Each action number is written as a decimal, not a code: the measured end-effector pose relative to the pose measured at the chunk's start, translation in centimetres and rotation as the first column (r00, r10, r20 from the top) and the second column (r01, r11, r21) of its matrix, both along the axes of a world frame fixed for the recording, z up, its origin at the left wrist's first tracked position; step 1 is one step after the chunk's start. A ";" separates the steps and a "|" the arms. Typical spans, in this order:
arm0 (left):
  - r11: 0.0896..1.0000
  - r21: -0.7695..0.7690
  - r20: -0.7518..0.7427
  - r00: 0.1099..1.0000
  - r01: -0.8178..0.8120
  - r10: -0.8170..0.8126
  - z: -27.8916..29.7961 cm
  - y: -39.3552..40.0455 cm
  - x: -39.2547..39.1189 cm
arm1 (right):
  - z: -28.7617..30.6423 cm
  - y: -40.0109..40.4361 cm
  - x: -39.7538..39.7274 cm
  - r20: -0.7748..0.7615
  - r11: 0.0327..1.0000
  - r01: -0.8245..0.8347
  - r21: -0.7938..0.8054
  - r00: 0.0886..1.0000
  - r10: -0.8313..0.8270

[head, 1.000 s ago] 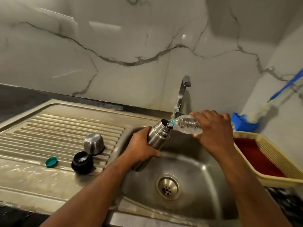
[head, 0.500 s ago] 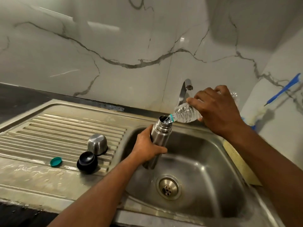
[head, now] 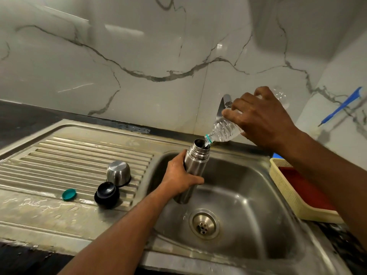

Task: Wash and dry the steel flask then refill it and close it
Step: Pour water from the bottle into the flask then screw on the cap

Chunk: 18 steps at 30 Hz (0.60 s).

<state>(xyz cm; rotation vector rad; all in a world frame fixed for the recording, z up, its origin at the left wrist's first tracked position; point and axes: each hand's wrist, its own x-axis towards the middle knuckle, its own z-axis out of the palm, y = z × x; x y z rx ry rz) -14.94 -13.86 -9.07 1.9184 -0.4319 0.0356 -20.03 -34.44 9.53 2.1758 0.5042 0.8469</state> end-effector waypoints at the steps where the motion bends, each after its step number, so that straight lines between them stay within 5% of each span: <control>1: 1.000 -0.002 -0.002 1.000 0.000 0.000 0.0 0.0 0.0 | 0.2 0.1 0.0 0.000 1.000 0.003 -0.009 1.000 -0.003; 18: 0.999 -0.029 -0.004 1.000 0.023 -0.023 -0.3 0.0 0.2 | 1.7 1.6 -0.1 -0.010 0.985 0.061 -0.164 0.998 -0.064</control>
